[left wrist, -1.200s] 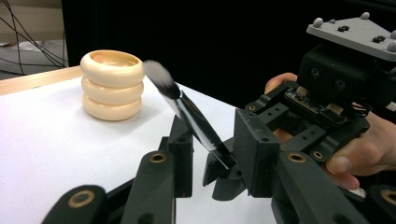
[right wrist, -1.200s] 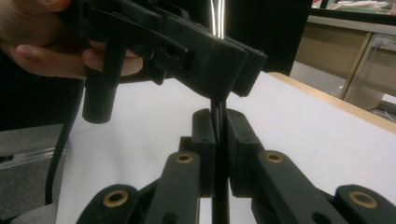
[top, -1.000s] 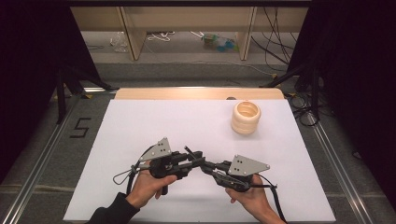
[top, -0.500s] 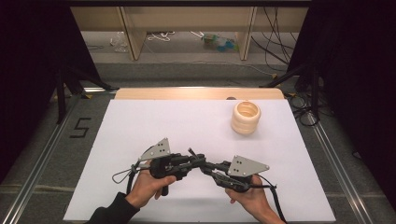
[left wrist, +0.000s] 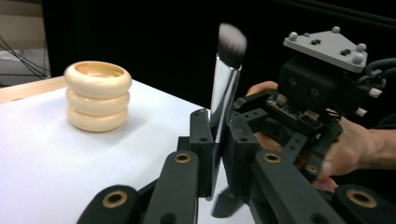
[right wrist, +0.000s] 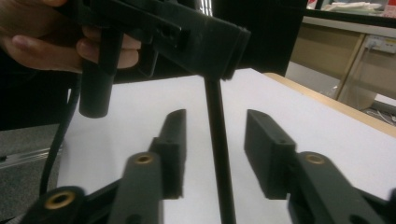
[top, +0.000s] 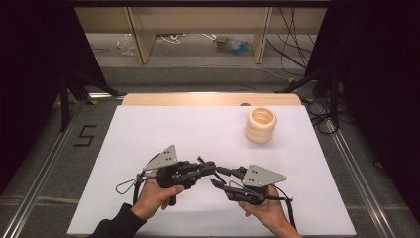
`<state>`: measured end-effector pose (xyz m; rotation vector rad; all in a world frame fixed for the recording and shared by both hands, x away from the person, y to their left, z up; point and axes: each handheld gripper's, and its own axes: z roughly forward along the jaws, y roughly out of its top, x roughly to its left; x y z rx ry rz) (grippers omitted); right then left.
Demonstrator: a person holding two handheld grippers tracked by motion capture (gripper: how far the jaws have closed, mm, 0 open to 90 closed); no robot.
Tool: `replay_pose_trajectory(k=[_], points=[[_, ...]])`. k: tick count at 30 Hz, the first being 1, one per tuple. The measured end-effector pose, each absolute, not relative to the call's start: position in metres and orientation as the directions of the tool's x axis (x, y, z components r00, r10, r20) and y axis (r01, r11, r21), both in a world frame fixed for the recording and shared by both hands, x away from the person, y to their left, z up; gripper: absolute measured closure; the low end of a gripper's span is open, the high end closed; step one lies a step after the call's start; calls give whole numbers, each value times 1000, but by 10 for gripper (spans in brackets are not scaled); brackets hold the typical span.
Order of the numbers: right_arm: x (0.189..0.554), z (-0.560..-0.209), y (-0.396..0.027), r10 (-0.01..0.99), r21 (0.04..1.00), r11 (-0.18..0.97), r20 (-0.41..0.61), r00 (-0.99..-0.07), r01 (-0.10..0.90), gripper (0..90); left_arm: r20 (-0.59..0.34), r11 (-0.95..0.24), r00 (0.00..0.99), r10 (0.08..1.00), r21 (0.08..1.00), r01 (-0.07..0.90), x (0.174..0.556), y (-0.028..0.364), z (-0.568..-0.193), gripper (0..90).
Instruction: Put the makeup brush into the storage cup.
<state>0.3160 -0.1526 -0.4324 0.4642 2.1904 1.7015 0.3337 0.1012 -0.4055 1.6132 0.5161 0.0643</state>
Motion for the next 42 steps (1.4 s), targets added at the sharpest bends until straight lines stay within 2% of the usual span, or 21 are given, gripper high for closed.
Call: replay_pose_trajectory(k=[7,13,25,34,42], points=[[319,-433,-157,492,968,232,-27,-870,101,460,-248,-19,880,405,960,279,337,107,-405,831],[322,-431,-166,526,962,241,-17,-850,130,434,-228,-31,881,414,964,264,338,108,-405,831],[324,-427,-186,586,959,255,-49,-809,127,387,-206,-39,876,437,968,247,341,113,-404,831],[321,-427,-212,641,953,271,-71,-764,139,317,-189,-48,877,442,971,233,346,116,-404,831],[318,-431,-227,665,956,249,-51,-745,157,304,-197,-49,864,463,968,247,350,114,-403,830]])
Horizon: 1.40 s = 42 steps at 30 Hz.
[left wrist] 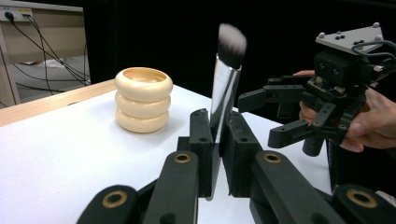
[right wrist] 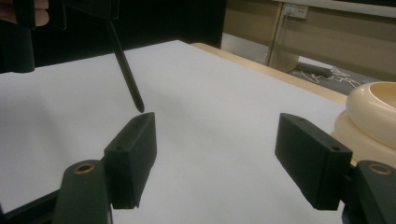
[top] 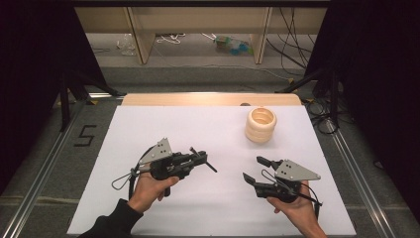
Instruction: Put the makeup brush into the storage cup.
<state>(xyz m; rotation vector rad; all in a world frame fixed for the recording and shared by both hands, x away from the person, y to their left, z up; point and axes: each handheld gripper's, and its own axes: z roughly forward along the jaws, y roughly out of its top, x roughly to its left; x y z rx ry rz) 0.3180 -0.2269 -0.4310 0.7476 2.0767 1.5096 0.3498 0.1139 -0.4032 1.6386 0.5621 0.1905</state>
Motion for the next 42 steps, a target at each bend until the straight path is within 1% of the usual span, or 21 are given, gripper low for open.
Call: replay_pose_trajectory(k=[1,4,9,10,12,16,17,19,20,22,24,25,26,27,30,31,33,35,37,38,42], points=[[317,-431,-227,667,953,245,-32,-745,178,302,-192,-54,867,459,969,243,350,114,-403,831],[316,-430,-232,675,944,275,-53,-736,184,299,-194,-50,866,460,969,243,351,111,-403,831],[317,-433,-235,687,953,245,-41,-726,179,289,-186,-62,870,456,969,239,354,108,-404,830],[315,-433,-235,678,948,240,-10,-735,209,287,-180,-67,871,457,970,235,355,109,-403,831],[316,-433,-238,686,949,248,-32,-727,193,279,-186,-62,868,461,969,240,356,109,-403,831],[313,-434,-241,688,947,226,10,-725,228,264,-173,-67,870,462,971,228,361,107,-400,831],[313,-435,-243,692,949,233,-8,-722,213,261,-184,-62,866,466,969,240,361,106,-400,831],[312,-436,-243,688,951,211,21,-726,227,258,-184,-66,865,467,968,241,364,105,-401,831],[313,-436,-244,692,954,216,-1,-722,205,256,-174,-72,869,463,970,233,366,104,-401,831],[311,-436,-246,695,946,218,21,-719,238,240,-172,-78,869,463,969,234,368,101,-401,831],[312,-436,-248,698,952,216,3,-716,215,237,-175,-79,868,465,968,237,370,99,-401,830],[310,-437,-248,697,951,200,31,-716,236,233,-175,-77,867,466,968,237,372,98,-401,831],[309,-436,-249,703,945,219,19,-711,242,225,-175,-79,868,465,968,237,373,97,-400,830],[310,-436,-250,704,951,219,0,-710,217,219,-170,-81,869,465,969,233,374,96,-399,831],[307,-436,-250,699,947,215,22,-714,240,214,-180,-70,867,465,968,239,377,93,-397,830],[306,-436,-250,701,944,223,19,-713,244,206,92,-195,856,508,981,10,394,102,-392,830],[307,-436,-251,702,949,230,-7,-712,217,202,87,-199,862,499,980,17,396,101,-391,830],[305,-436,-252,703,943,230,12,-711,243,201,87,-201,858,506,980,19,398,100,-390,831],[305,-437,-254,708,949,226,-5,-706,220,200,88,-198,861,500,980,15,401,99,-388,830],[304,-437,-254,704,944,218,25,-710,249,200,104,-202,856,506,979,1,403,99,-387,830],[305,-438,-256,709,954,213,-3,-705,210,201,119,-222,847,518,975,-1,409,98,-383,830]])
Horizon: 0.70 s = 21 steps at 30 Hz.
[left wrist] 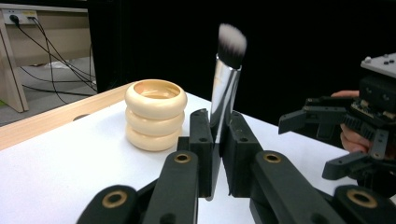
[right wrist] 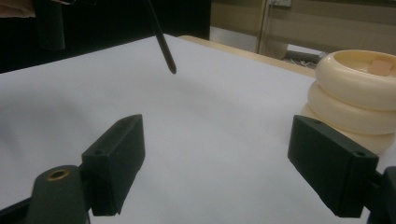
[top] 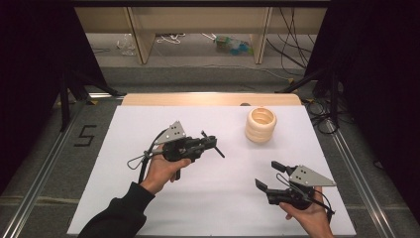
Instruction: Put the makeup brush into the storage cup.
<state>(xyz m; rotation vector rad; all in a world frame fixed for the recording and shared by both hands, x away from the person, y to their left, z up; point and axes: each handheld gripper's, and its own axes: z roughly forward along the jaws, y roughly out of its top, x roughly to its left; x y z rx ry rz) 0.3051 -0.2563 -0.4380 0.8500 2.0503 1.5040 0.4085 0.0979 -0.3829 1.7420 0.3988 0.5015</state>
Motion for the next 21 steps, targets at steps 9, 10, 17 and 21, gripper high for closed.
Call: replay_pose_trajectory(k=[9,10,17,21], points=[[303,-437,-259,715,950,220,-2,-699,223,201,116,-214,821,559,977,8,419,82,-373,830],[302,-437,-259,717,947,213,15,-697,239,201,119,-213,816,566,977,5,420,81,-371,830],[302,-437,-259,712,948,203,29,-702,245,202,-60,-132,876,478,981,139,423,63,-362,830],[302,-437,-259,712,949,211,17,-702,237,203,-46,-135,873,485,983,127,431,58,-356,830]])
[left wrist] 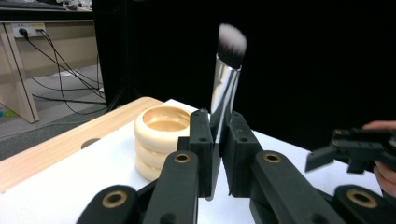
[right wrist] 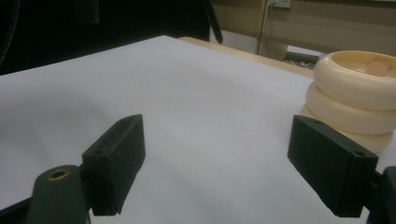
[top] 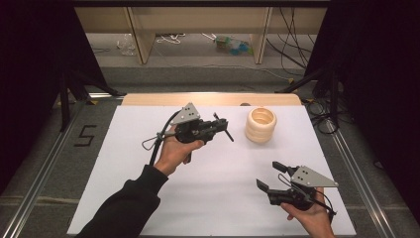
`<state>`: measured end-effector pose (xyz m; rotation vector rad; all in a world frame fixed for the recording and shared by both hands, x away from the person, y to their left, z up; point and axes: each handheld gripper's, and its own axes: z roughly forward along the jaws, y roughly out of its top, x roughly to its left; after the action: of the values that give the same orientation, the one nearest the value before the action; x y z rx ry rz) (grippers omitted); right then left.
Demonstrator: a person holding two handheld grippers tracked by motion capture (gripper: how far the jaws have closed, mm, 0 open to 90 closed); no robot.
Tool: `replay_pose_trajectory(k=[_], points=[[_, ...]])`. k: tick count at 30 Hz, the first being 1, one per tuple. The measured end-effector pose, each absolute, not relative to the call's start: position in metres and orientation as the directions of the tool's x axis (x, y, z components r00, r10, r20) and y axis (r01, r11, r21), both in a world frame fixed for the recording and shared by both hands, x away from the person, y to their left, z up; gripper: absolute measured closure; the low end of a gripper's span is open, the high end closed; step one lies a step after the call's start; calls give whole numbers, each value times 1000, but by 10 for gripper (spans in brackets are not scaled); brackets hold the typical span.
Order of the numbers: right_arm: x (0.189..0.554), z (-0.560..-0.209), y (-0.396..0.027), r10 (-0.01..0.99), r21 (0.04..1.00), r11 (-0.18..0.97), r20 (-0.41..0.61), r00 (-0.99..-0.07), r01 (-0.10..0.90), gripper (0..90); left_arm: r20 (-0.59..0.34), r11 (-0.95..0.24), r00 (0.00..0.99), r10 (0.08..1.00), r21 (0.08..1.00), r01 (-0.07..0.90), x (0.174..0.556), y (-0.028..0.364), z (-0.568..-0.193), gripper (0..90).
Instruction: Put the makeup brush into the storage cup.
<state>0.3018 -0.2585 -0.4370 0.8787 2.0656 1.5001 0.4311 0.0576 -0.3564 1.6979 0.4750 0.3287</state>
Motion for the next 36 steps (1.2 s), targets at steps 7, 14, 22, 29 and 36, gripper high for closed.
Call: replay_pose_trajectory(k=[7,14,22,29,36], points=[[302,-437,-258,711,949,210,16,-703,234,203,-39,-148,870,492,981,128,441,46,-352,830],[302,-436,-258,705,949,211,18,-709,234,203,-17,-161,870,493,981,110,453,32,-349,830],[303,-436,-258,702,952,217,1,-712,215,204,-34,-135,867,496,984,115,464,18,-345,830],[302,-435,-257,702,949,217,11,-712,229,204,-19,-140,872,490,985,101,469,4,-336,830],[301,-435,-258,701,948,219,13,-713,233,204,9,-159,874,486,984,78,476,-9,-333,830]])
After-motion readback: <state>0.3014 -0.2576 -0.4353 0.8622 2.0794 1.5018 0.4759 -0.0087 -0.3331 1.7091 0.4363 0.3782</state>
